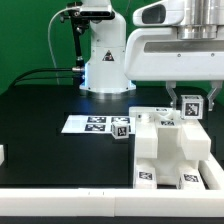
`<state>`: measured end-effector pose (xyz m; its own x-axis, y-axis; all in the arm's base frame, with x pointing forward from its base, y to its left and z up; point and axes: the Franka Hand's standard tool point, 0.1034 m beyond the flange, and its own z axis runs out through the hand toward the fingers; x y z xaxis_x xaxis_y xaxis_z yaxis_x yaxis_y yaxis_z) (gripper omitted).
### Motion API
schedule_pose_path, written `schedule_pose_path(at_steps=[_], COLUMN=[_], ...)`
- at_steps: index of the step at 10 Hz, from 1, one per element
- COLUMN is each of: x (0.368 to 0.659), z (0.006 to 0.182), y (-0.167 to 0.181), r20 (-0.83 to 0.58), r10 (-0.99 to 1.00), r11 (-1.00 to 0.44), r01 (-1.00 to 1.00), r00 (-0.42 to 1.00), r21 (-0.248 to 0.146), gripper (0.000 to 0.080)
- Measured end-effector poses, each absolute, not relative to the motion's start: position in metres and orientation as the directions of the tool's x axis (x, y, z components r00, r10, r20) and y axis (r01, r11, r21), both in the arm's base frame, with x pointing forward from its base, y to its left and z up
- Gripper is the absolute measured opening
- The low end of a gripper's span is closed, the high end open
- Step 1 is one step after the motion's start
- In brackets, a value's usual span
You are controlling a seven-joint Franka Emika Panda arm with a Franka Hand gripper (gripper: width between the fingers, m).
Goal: Assemble chair
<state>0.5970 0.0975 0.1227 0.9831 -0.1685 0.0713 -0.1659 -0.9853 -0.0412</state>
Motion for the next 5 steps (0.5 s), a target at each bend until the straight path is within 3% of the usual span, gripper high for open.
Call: schedule_pose_path(at_steps=[5], x=[0.5998], z=[0.1163], y=[0.0969], r20=[0.089], r10=[-0.168], r11=[-0.985], r01=[-0.165], r00=[0.982], r21=[-0.038], gripper=[0.0284])
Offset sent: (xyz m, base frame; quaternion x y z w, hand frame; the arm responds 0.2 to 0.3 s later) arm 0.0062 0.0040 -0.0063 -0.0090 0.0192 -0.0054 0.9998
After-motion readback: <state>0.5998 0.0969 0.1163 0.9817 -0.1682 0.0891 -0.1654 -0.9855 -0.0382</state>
